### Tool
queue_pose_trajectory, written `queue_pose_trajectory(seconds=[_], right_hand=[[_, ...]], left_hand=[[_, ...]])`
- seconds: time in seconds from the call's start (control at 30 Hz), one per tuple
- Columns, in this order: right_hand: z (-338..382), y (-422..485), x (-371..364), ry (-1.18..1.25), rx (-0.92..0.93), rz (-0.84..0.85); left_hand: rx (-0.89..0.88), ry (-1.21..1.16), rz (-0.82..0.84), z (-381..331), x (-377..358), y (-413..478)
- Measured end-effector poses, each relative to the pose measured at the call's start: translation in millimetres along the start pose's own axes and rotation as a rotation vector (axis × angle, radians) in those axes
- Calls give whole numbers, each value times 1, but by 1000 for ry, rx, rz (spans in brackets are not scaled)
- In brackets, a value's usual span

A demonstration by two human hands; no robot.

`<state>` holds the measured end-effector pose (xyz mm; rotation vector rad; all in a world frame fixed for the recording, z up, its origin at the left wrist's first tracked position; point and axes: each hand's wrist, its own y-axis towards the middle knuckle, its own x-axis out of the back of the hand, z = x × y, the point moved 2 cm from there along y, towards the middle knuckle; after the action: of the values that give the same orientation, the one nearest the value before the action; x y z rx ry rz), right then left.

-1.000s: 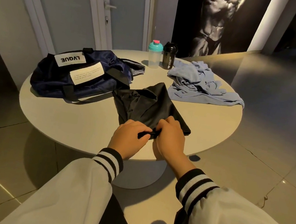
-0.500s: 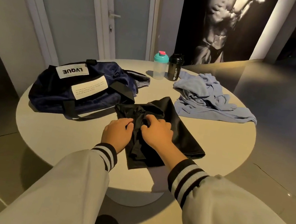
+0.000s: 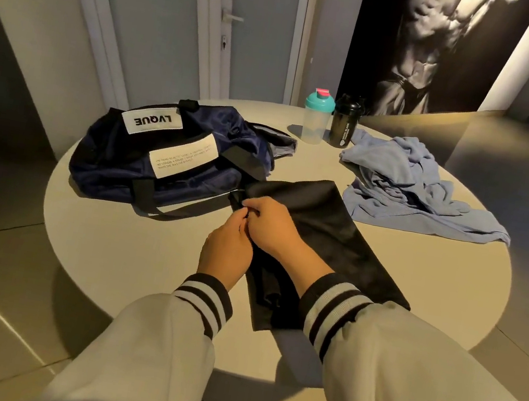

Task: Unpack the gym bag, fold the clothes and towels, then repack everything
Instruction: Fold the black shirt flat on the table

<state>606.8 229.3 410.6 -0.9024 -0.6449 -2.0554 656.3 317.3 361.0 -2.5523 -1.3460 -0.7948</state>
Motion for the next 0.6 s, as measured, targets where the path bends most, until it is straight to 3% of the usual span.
queue_pose_trajectory(seconds=[0.07, 0.17, 0.33, 0.6], right_hand=[[-2, -2, -1, 69, 28, -36], [-15, -4, 5, 47, 1, -249], [-32, -8, -4, -71, -47, -65], [-40, -23, -8, -81, 53, -37]], left_hand=[[34, -36, -31, -3, 3, -3], [19, -8, -27, -3, 1, -3], [-45, 85, 21, -4, -1, -1], [37, -41, -88, -5, 4, 0]])
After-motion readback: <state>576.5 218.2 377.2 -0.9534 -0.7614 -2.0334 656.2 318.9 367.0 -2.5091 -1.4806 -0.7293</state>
